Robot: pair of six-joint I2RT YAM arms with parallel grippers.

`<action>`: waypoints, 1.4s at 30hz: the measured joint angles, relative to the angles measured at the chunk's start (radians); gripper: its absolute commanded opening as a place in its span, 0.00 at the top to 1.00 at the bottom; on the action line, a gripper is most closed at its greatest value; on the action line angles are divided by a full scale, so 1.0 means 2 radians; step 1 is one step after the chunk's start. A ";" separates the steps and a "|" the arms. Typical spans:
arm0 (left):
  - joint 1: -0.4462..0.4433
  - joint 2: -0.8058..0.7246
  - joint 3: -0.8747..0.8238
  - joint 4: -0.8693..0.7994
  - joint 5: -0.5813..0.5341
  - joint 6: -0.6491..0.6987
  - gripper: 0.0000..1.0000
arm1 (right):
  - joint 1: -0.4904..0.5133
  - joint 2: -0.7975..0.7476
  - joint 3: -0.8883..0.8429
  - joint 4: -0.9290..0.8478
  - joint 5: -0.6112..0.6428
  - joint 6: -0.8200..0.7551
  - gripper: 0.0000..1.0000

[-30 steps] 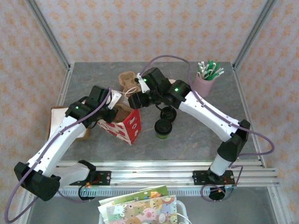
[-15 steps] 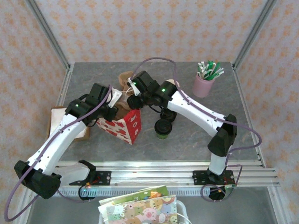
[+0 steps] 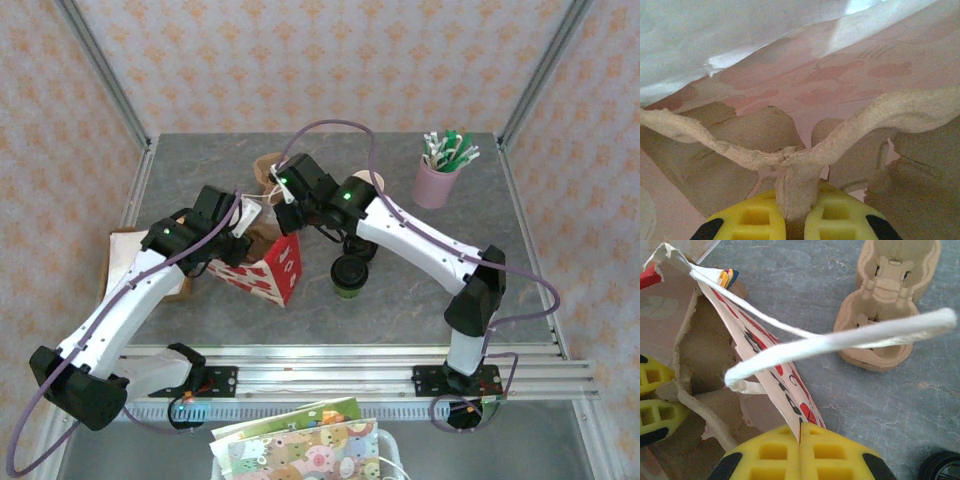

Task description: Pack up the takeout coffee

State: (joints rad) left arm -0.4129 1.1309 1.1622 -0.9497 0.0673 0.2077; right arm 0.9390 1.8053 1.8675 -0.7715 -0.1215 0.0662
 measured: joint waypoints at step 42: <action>-0.012 0.126 0.016 0.002 -0.009 -0.064 1.00 | 0.014 -0.020 -0.018 0.048 0.036 0.054 1.00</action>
State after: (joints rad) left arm -0.4362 1.3834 1.1934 -0.9466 0.0490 0.0792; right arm 0.9672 1.7660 1.8317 -0.6762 -0.0502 0.1738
